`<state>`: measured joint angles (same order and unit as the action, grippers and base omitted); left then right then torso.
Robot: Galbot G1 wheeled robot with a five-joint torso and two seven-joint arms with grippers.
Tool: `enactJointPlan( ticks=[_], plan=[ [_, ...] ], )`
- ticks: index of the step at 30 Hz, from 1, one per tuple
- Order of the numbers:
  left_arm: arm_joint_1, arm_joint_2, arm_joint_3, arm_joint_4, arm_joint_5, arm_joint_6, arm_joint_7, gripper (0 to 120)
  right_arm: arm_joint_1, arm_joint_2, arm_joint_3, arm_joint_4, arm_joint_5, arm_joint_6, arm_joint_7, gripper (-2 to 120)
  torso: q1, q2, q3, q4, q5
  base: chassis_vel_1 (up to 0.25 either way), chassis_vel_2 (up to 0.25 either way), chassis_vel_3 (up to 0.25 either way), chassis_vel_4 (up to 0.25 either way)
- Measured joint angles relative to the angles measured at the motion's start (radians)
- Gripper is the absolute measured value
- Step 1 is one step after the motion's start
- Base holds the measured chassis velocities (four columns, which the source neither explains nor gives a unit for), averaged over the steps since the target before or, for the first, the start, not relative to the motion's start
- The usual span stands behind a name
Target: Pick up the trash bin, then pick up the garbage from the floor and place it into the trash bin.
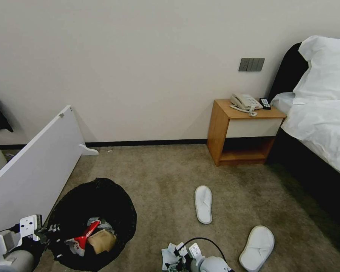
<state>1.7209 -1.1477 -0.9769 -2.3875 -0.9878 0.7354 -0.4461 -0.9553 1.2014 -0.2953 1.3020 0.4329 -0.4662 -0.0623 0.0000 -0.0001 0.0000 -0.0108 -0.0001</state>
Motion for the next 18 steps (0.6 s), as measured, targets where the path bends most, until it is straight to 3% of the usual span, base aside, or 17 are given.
enactJointPlan(
  ticks=[18],
  plan=[
    [-0.007, 0.003, 0.001, 0.003, -0.004, 0.000, 0.002, 2, 0.016, 0.035, 0.034, -0.087, -0.035, 0.020, -0.031, 100, 0.000, 0.000, 0.000, 0.0000, 0.0000, 0.000, 0.000, 0.000, 0.000]
  ],
)
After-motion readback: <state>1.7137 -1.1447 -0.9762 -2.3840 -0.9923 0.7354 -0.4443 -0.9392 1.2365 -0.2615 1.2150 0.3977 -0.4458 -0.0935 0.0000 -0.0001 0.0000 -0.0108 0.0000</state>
